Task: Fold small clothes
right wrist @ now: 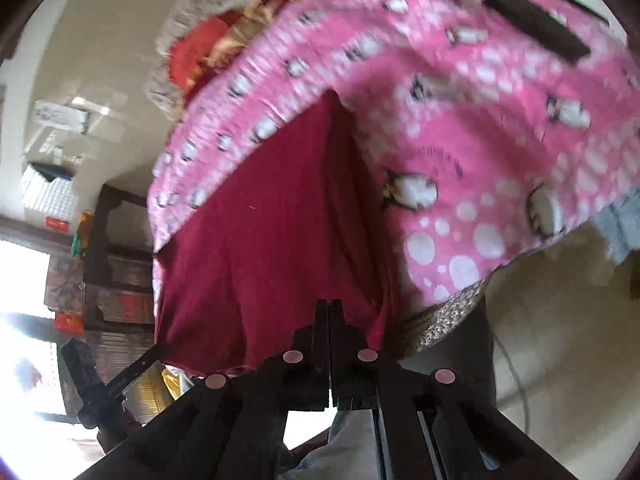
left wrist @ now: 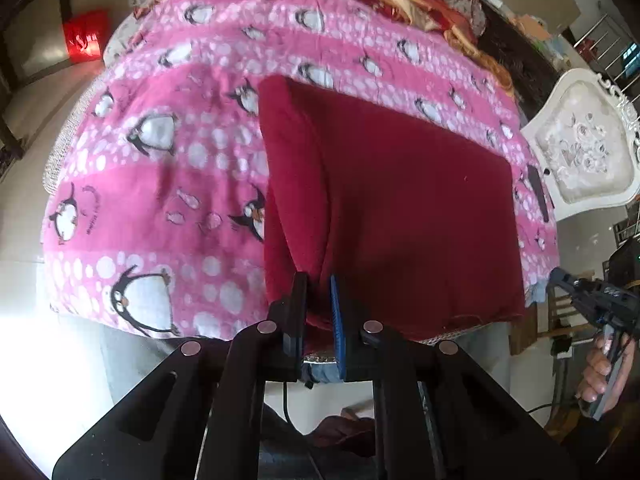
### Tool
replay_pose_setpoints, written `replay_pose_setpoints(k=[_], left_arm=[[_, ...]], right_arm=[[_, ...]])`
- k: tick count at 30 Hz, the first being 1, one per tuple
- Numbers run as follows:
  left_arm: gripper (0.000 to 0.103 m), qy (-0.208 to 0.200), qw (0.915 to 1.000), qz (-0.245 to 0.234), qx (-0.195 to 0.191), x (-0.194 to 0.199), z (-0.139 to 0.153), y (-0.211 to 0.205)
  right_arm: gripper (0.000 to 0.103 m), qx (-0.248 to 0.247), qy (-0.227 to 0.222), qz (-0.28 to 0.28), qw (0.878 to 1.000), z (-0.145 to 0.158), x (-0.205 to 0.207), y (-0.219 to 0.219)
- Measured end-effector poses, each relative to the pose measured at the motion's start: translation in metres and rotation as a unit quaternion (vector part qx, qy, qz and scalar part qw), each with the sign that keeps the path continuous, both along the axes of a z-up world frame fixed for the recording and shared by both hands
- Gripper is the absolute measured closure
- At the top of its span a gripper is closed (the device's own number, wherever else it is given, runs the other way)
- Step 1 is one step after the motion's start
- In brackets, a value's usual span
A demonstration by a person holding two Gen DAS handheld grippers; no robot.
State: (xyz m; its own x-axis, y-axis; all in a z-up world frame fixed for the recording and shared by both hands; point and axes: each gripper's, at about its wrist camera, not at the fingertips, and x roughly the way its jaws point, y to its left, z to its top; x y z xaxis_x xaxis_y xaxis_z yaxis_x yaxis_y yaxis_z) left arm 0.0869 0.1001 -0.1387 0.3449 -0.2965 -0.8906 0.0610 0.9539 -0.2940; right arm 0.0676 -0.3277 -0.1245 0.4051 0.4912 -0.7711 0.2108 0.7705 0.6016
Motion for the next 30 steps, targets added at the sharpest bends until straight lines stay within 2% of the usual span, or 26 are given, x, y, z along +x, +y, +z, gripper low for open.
replay_pose_setpoints(k=[1,3,4,5,6,12,14,15,16,17,18,20,21,23,25,27,28,29,30], left_arm=[[0.093,0.010,0.9999,0.002,0.003,0.003,-0.008,-0.001],[0.093,0.034,0.9994,0.008,-0.005,0.007,-0.022,-0.001],[0.093,0.038,0.9992,0.012,-0.010,0.008,-0.026,0.000],[0.093,0.039,0.9990,0.015,-0.012,0.007,-0.027,0.001],[0.093,0.040,0.9990,0.016,-0.014,0.006,-0.028,0.003],[0.093,0.047,0.9985,0.020,-0.019,0.006,-0.029,0.006],[0.093,0.049,0.9985,0.019,-0.011,0.007,-0.030,0.003],[0.093,0.048,0.9987,0.018,-0.009,0.009,-0.029,0.002],[0.093,0.045,0.9988,0.019,-0.009,0.008,-0.027,0.002],[0.093,0.041,0.9989,0.018,-0.011,0.006,-0.023,0.003],[0.093,0.032,0.9993,0.015,-0.015,0.002,-0.015,0.005],[0.093,0.020,0.9996,0.013,-0.015,-0.003,-0.006,0.009],[0.093,0.020,0.9996,0.013,-0.013,-0.005,-0.006,0.011],[0.093,0.032,0.9994,0.007,-0.011,-0.004,-0.017,0.009],[0.093,0.053,0.9986,0.007,-0.008,0.001,-0.040,0.008],[0.092,0.059,0.9978,0.019,-0.022,0.002,-0.049,0.011],[0.089,0.055,0.9979,0.021,-0.025,0.000,-0.046,0.013],[0.087,0.048,0.9983,0.018,-0.028,-0.004,-0.040,0.015],[0.079,0.033,0.9990,0.016,-0.023,-0.009,-0.033,0.018]], right_arm=[[0.102,0.014,-0.006,0.009,1.000,0.001,0.000,0.000],[0.090,0.030,0.012,0.020,0.999,-0.009,0.004,0.005],[0.074,0.038,0.025,0.022,0.999,-0.018,0.004,0.007],[0.062,0.044,0.033,0.022,0.998,-0.026,0.005,0.010],[0.061,0.041,0.035,0.025,0.998,-0.030,0.005,0.014],[0.061,0.039,0.098,0.007,0.994,-0.070,0.013,0.020],[0.062,0.056,0.092,-0.001,0.994,-0.074,0.020,0.017],[0.068,0.058,0.091,-0.006,0.994,-0.076,0.023,0.015],[0.084,0.054,0.089,-0.009,0.994,-0.075,0.025,0.013],[0.095,0.045,0.088,-0.010,0.995,-0.073,0.027,0.013],[0.097,0.048,0.083,-0.011,0.995,-0.067,0.025,0.011],[0.098,0.052,0.060,-0.014,0.997,-0.046,0.015,0.005],[0.098,0.037,0.042,-0.008,0.998,-0.030,0.008,0.004],[0.098,0.014,0.023,0.002,1.000,-0.012,-0.001,0.006],[0.098,0.000,0.028,0.012,1.000,-0.018,0.003,0.011],[0.098,-0.033,0.058,0.017,0.998,-0.046,0.013,0.014],[0.098,-0.032,0.077,0.016,0.996,-0.060,0.015,0.013],[0.098,-0.010,0.091,0.010,0.996,-0.069,0.014,0.012],[0.097,0.012,0.088,0.004,0.996,-0.069,0.010,0.010]])
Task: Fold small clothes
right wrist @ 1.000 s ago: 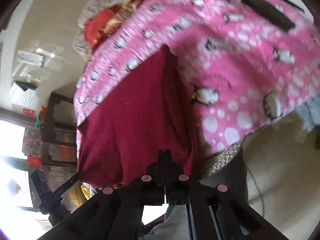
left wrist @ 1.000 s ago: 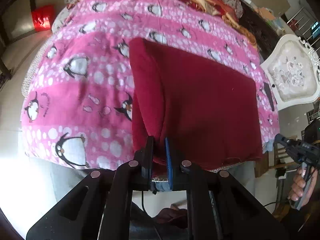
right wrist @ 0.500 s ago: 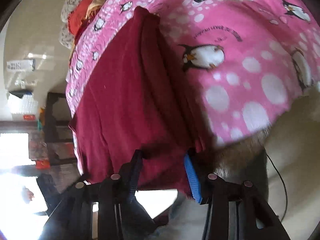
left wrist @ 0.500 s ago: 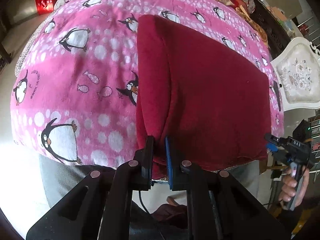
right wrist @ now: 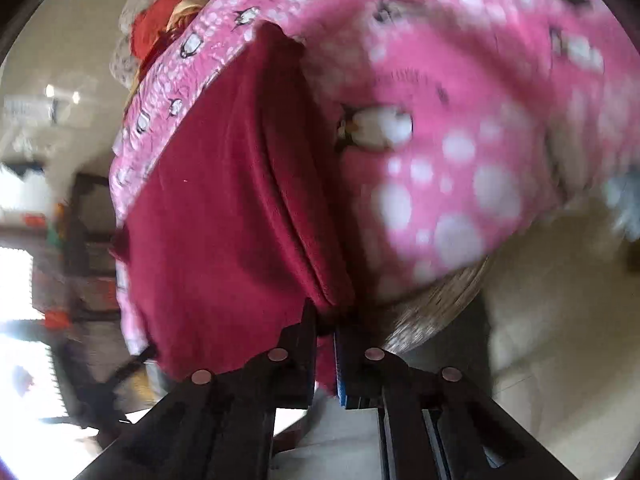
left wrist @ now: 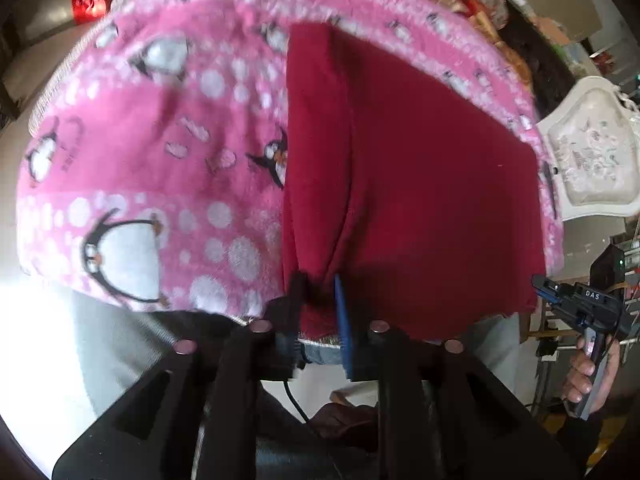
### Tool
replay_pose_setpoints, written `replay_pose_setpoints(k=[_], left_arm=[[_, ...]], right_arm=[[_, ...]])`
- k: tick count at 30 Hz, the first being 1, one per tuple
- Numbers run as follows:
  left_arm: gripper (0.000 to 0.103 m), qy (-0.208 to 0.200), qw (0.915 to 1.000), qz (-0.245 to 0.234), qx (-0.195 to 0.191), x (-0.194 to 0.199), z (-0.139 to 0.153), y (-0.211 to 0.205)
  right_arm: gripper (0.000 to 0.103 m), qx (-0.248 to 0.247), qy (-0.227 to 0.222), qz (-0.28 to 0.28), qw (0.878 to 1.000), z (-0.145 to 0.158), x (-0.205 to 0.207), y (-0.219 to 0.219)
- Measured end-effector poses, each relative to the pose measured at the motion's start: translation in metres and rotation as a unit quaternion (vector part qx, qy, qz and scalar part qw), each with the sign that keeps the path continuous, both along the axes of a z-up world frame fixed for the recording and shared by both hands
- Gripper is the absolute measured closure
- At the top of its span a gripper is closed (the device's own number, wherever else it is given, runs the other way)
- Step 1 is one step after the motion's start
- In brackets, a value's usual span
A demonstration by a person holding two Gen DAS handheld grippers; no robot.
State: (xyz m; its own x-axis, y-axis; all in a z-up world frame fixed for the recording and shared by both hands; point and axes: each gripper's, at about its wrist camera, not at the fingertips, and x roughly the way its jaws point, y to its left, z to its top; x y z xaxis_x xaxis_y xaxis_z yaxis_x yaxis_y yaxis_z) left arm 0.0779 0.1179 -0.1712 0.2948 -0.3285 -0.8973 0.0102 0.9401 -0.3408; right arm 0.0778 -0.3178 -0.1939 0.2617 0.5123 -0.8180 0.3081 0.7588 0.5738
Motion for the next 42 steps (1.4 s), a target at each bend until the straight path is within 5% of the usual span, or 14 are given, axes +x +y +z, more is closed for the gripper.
replay_pose_setpoints(k=[2,5,8,13,19,23,31,36,42], left_arm=[[0.068,-0.020,0.9994,0.004,0.026,-0.007,0.010,0.007],[0.056,-0.035,0.9989,0.015,0.027,-0.011,0.018,0.022],[0.056,-0.025,0.9995,0.020,0.003,-0.007,0.014,0.021],[0.056,0.012,0.9988,0.023,-0.040,0.005,-0.009,0.006],[0.063,0.023,0.9969,0.042,-0.062,0.009,-0.023,0.007],[0.076,0.019,0.9961,0.053,-0.068,0.007,-0.026,0.008],[0.076,0.024,0.9874,0.085,-0.131,0.002,-0.038,0.024],[0.082,-0.007,0.9955,0.060,-0.073,-0.004,-0.025,0.007],[0.087,-0.090,0.9922,0.034,-0.079,-0.020,0.003,0.003]], right_arm=[[0.090,-0.011,-0.017,0.007,1.000,0.014,-0.006,0.000],[0.052,-0.040,-0.044,0.022,0.998,0.043,-0.011,0.003],[0.051,-0.073,-0.082,0.041,0.993,0.077,-0.011,0.018],[0.050,-0.015,-0.114,0.099,0.988,0.102,0.011,0.060],[0.037,0.015,-0.108,0.197,0.974,0.106,0.051,0.141],[0.037,-0.011,-0.104,0.255,0.961,0.108,0.075,0.197],[0.037,-0.050,-0.065,0.358,0.930,0.093,0.121,0.301],[0.037,-0.082,-0.022,0.389,0.917,0.063,0.139,0.349],[0.037,-0.119,0.017,0.392,0.912,0.038,0.151,0.372]])
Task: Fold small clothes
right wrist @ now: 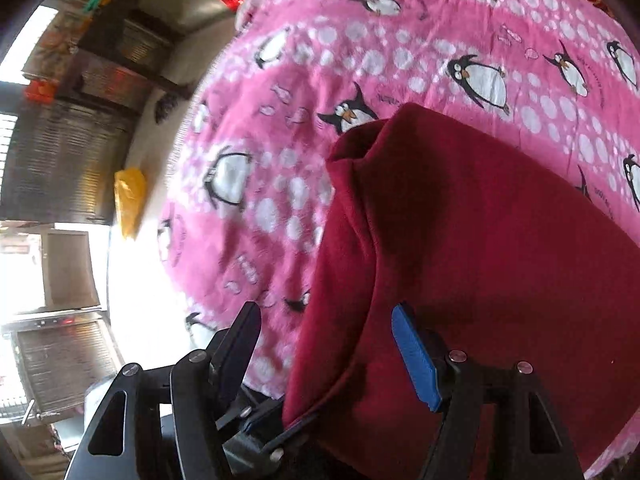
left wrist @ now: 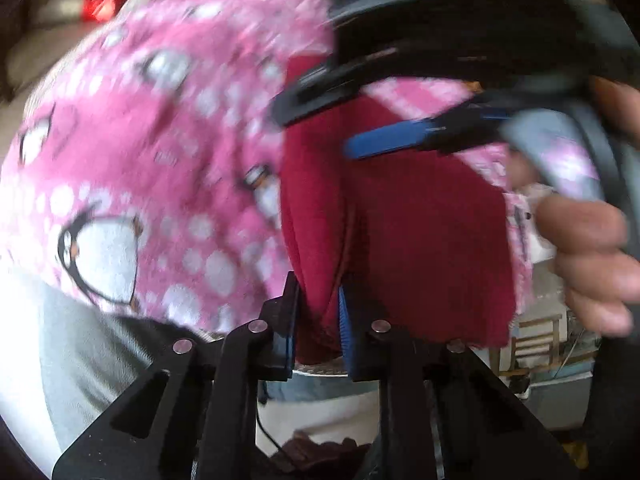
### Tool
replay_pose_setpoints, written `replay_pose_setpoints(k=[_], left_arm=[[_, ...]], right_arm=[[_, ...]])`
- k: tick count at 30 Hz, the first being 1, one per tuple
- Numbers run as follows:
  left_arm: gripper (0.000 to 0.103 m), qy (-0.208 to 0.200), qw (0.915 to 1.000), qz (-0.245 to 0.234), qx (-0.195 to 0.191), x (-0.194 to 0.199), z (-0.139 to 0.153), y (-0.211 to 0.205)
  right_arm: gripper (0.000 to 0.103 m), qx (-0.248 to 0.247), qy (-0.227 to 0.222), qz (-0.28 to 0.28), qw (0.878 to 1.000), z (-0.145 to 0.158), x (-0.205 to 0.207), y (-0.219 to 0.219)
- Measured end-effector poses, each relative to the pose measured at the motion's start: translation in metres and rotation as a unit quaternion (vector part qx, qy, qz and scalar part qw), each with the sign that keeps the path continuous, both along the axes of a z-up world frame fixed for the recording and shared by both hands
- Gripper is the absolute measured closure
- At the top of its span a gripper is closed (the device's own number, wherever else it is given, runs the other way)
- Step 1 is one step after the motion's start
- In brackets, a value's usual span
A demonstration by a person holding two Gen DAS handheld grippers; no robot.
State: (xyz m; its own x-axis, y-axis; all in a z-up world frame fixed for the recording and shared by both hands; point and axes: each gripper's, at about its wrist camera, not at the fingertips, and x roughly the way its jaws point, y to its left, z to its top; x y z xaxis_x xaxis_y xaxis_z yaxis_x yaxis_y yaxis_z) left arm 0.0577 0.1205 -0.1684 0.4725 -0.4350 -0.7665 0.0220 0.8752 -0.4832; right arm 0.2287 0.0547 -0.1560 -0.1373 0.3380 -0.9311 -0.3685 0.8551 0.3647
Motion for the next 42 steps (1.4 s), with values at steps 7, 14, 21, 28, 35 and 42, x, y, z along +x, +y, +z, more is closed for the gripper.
replay_pose_setpoints(k=[7,14,21,28,35,42], left_arm=[[0.088,-0.047,0.9976,-0.025,0.043,-0.007,0.020,-0.016],[0.088,-0.054,0.9963,-0.030,0.061,-0.003,0.031,-0.029],[0.088,-0.089,0.9914,-0.061,0.074,-0.013,0.064,-0.049],[0.088,-0.133,0.9741,-0.150,0.105,-0.018,0.108,-0.114],[0.088,-0.140,0.9489,-0.262,0.106,-0.012,0.119,-0.213],[0.088,-0.079,0.9366,-0.319,0.123,0.009,0.063,-0.298]], right_arm=[[0.039,-0.052,-0.002,0.045,0.998,-0.015,0.002,0.033],[0.074,-0.132,-0.045,0.111,0.984,-0.037,-0.011,0.052],[0.087,0.000,-0.043,0.031,0.999,-0.002,-0.009,-0.004],[0.087,0.224,-0.039,-0.109,0.968,0.029,-0.020,-0.120],[0.088,0.328,-0.089,-0.226,0.913,0.046,-0.057,-0.251],[0.088,0.362,-0.073,-0.327,0.870,-0.001,-0.068,-0.365]])
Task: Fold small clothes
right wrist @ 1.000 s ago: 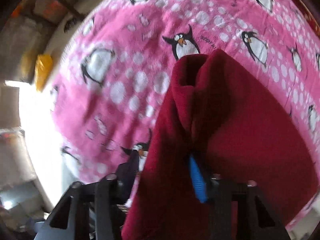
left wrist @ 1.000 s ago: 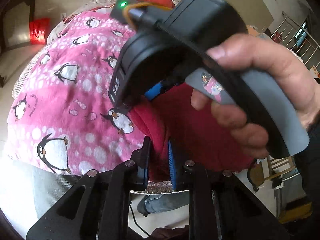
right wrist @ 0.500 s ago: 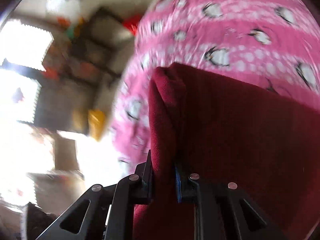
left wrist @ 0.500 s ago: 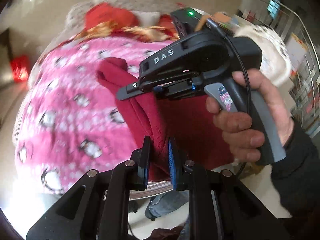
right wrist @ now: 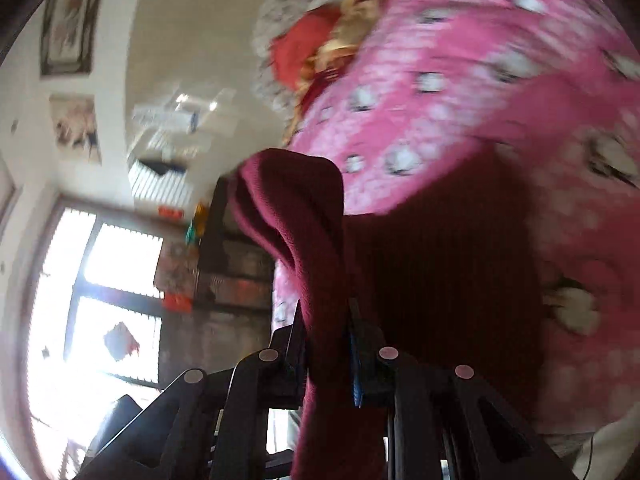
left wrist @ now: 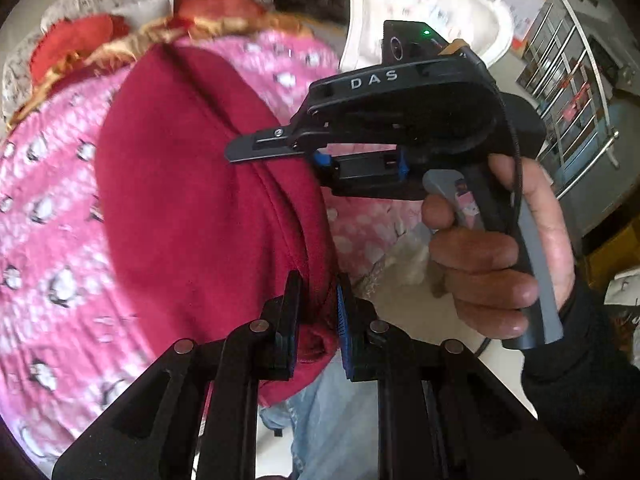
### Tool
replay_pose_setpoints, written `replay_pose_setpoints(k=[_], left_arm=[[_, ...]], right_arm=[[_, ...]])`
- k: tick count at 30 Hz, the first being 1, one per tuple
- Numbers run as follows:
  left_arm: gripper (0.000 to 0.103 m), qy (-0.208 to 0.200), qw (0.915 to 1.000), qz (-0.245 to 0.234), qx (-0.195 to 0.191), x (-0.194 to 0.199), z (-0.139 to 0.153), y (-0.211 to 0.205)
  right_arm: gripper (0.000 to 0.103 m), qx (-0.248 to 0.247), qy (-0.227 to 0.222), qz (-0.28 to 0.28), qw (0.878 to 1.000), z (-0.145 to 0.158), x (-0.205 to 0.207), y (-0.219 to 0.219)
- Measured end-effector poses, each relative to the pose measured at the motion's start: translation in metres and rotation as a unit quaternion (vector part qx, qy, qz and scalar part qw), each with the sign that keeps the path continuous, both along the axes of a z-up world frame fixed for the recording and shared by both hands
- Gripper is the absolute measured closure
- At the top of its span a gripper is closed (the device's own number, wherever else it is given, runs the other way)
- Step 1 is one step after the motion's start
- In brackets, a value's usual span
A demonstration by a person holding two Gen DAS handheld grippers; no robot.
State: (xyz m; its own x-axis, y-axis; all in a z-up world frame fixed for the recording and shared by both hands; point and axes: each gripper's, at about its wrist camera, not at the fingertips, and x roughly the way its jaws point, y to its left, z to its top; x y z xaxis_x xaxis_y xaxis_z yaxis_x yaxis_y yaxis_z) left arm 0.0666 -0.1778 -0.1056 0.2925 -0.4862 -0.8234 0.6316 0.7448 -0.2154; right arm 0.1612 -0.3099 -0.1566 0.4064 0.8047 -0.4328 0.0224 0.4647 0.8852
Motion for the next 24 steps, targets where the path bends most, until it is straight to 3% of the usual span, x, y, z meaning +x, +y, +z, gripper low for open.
replay_pose_setpoints(k=[2,4,6,8,9,10,11,12,17,18,20,21,22,24], left_arm=[[0.087,0.009,0.9998,-0.003,0.017,0.004,-0.014,-0.013],[0.084,0.043,0.9988,-0.012,0.022,0.010,-0.026,-0.020],[0.082,0.076,0.9970,-0.014,0.010,0.012,-0.027,-0.017],[0.076,0.075,0.9972,-0.005,0.001,0.010,-0.017,-0.005],[0.066,0.069,0.9976,0.000,-0.009,0.009,-0.007,0.006],[0.050,0.061,0.9979,0.006,-0.019,0.009,0.001,0.015],[0.042,0.050,0.9983,0.017,-0.026,0.010,0.008,0.025],[0.032,0.034,0.9983,0.041,-0.026,0.014,0.014,0.039],[0.031,0.050,0.9867,0.153,-0.023,0.060,0.006,0.086],[0.031,0.062,0.9822,0.174,-0.032,0.072,0.001,0.092],[0.031,0.078,0.9776,0.192,-0.035,0.092,-0.010,0.097],[0.031,0.081,0.9763,0.198,-0.033,0.093,-0.013,0.100],[0.031,0.081,0.9759,0.200,-0.029,0.102,-0.017,0.097],[0.031,0.077,0.9758,0.203,-0.023,0.112,-0.027,0.093]], right_arm=[[0.088,0.019,0.022,-0.008,1.000,-0.022,0.003,-0.014],[0.088,0.024,0.045,-0.015,0.999,-0.046,0.004,-0.030],[0.087,0.027,0.067,-0.022,0.997,-0.066,0.004,-0.042],[0.083,0.041,0.083,-0.035,0.995,-0.074,-0.001,-0.052],[0.080,0.043,0.081,-0.040,0.995,-0.069,-0.006,-0.057],[0.066,0.031,0.072,-0.042,0.996,-0.061,-0.011,-0.064],[0.043,0.008,0.062,-0.048,0.997,-0.050,-0.018,-0.066],[0.035,-0.021,0.045,-0.058,0.997,-0.034,-0.028,-0.069],[0.034,-0.102,-0.006,-0.018,0.995,0.010,-0.059,-0.044],[0.037,-0.120,-0.016,-0.006,0.993,0.015,-0.064,-0.033],[0.065,-0.175,-0.024,0.000,0.984,0.018,-0.070,-0.017],[0.073,-0.215,-0.015,0.006,0.976,0.014,-0.067,-0.006],[0.091,-0.239,-0.002,0.013,0.971,0.007,-0.064,0.001],[0.097,-0.253,0.029,0.009,0.967,-0.004,-0.065,0.003]])
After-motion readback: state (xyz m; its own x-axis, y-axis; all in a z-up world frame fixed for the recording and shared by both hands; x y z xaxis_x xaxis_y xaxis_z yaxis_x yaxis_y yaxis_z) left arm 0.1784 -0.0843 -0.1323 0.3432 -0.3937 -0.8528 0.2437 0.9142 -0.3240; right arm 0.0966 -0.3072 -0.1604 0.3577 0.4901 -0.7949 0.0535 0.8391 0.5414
